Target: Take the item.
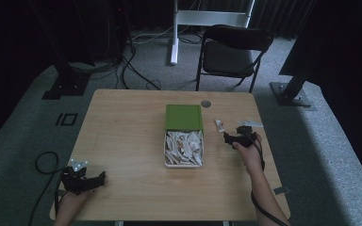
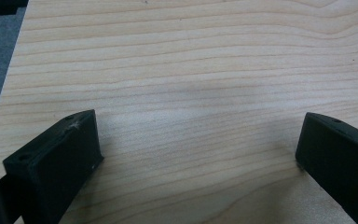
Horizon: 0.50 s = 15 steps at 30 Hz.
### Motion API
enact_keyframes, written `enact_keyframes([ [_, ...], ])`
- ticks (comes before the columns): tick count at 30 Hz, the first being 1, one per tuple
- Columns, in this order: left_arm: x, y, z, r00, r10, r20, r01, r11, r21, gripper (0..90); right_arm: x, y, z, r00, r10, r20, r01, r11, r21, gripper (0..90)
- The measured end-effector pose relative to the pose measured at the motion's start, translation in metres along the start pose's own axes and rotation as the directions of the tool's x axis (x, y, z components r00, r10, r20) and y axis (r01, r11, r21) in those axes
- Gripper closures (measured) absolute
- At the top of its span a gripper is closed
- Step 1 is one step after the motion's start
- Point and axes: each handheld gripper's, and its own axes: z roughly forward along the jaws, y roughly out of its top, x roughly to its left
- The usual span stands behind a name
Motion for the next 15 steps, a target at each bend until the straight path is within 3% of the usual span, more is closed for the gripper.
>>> enact_keyframes([
  [15, 0.0, 0.0, 0.0, 1.0, -0.002, 0.0, 0.002, 1.0, -0.002, 0.7, -0.011, -0.042, -0.028, 0.9993, 0.022, 0.03, -0.022, 1.0, 0.002, 13.5],
])
